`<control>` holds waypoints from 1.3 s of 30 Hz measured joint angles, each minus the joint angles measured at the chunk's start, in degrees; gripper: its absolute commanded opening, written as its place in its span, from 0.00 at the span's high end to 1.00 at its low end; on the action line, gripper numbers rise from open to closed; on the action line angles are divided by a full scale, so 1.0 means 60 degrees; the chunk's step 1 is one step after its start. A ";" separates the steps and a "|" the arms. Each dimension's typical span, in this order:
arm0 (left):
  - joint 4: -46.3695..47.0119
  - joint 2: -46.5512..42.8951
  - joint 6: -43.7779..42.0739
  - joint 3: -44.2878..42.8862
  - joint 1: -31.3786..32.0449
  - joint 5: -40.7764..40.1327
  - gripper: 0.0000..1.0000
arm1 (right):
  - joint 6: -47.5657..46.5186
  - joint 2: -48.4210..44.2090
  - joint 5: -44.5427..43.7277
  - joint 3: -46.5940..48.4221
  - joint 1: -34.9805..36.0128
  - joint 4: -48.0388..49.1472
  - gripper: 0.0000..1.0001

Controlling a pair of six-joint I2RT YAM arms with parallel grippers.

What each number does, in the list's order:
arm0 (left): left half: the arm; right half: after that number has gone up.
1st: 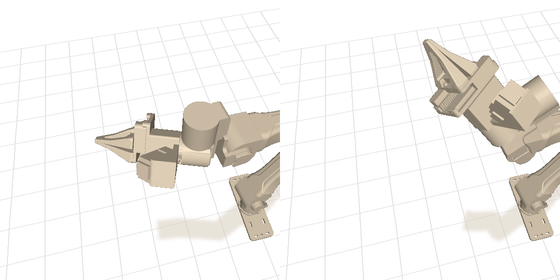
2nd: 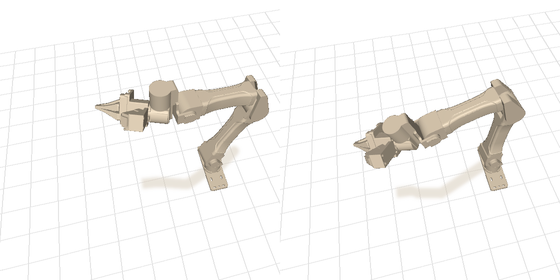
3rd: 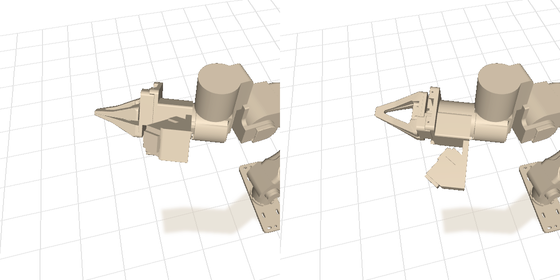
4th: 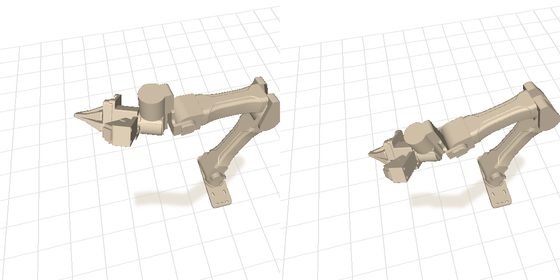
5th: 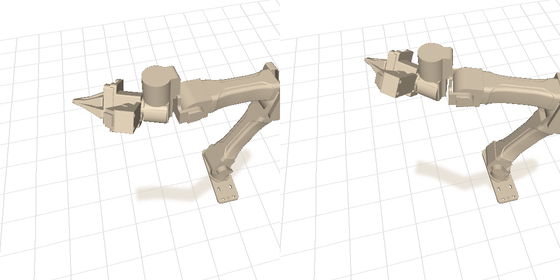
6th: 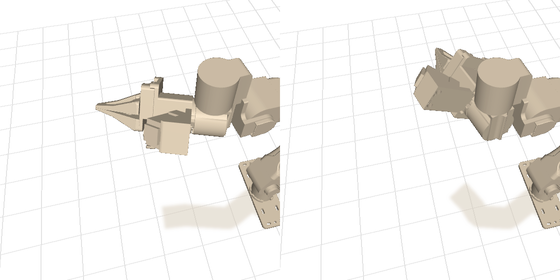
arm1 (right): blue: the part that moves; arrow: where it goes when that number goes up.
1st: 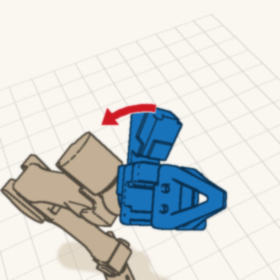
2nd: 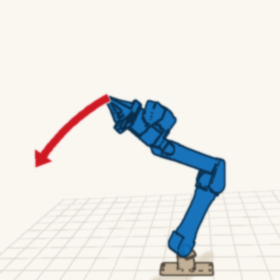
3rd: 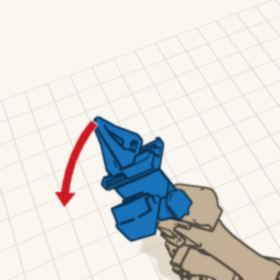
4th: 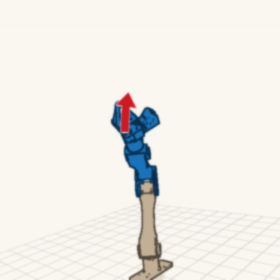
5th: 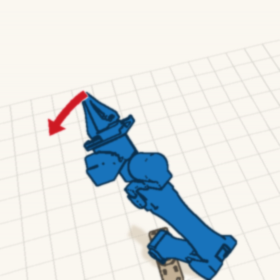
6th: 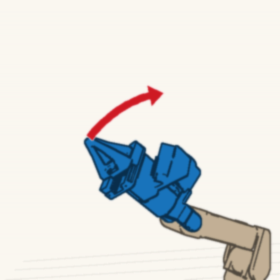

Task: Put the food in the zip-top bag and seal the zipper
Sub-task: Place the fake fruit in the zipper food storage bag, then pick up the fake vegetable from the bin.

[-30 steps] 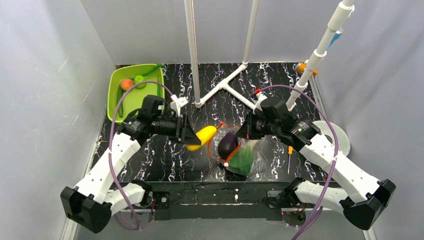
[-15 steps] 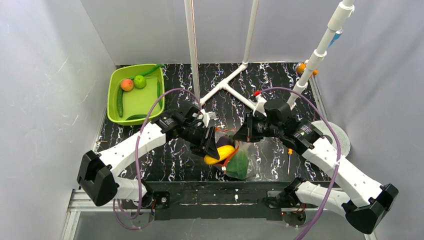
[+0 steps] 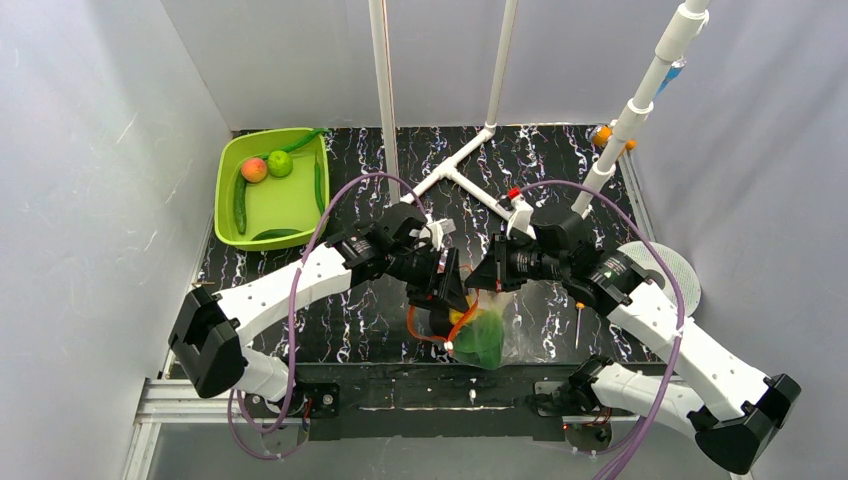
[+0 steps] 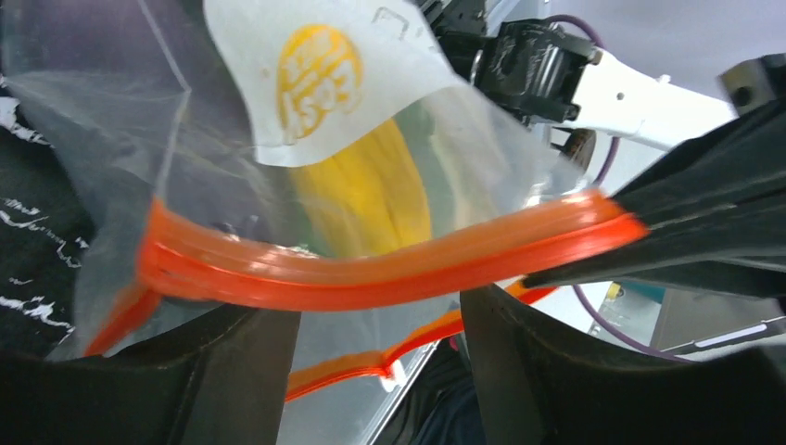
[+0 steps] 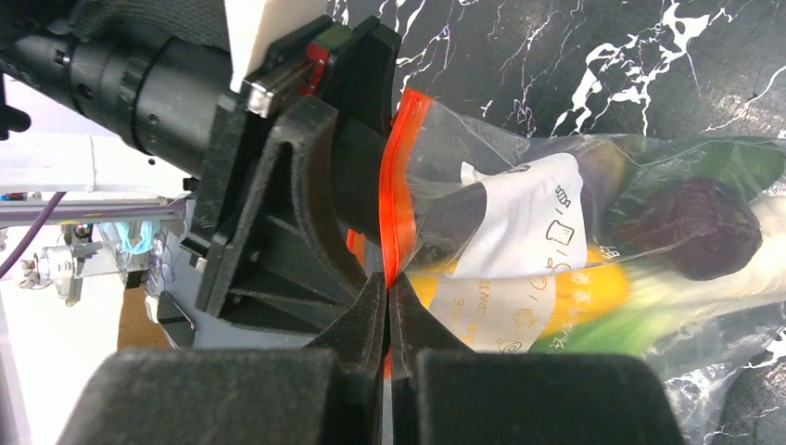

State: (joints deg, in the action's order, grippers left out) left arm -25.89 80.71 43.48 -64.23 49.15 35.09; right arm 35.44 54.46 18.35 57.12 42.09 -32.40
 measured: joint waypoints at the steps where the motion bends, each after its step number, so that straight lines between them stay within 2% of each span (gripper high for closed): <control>1: 0.0178 0.0000 0.0106 0.0000 0.0029 -0.0015 0.38 | 0.0015 -0.0026 -0.0015 -0.0040 0.0000 0.0015 0.99; 11: 0.0630 -0.0040 0.0200 0.0000 0.0062 -0.0226 0.41 | 0.0058 -0.0102 -0.0251 -0.0131 0.0007 0.0000 0.99; 18: -0.1100 -0.0772 -0.1129 -0.0178 0.0058 -0.1552 0.41 | 0.0058 -0.0142 -0.0328 -0.0131 0.0007 -0.0007 0.99; 23: -0.2044 -0.2426 -0.1905 -0.0168 0.0051 -0.3100 0.37 | 0.0058 -0.0168 -0.0335 -0.0259 0.0007 -0.0007 0.99; 28: -0.2160 -0.4918 -0.2025 0.0557 0.0033 -0.5104 0.17 | 0.0055 -0.0197 -0.0364 -0.0339 0.0007 -0.0076 0.99; 31: -0.2317 -0.5894 -0.1876 0.0951 0.0026 -0.6448 0.07 | 0.0055 -0.0193 -0.0375 -0.0379 0.0007 -0.0091 0.99; 33: -0.2535 -0.6298 -0.1745 0.1137 0.0015 -0.7450 0.02 | 0.0055 -0.0193 -0.0382 -0.0382 0.0007 -0.0091 0.99; 39: -0.2881 -0.6415 -0.1668 0.1341 0.0015 -1.0681 0.02 | 0.0051 -0.0193 -0.0379 -0.0423 0.0007 -0.0084 0.99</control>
State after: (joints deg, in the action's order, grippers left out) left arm -43.18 42.22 33.47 -56.18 49.23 -28.99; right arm 35.75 53.30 16.08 54.59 42.13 -32.91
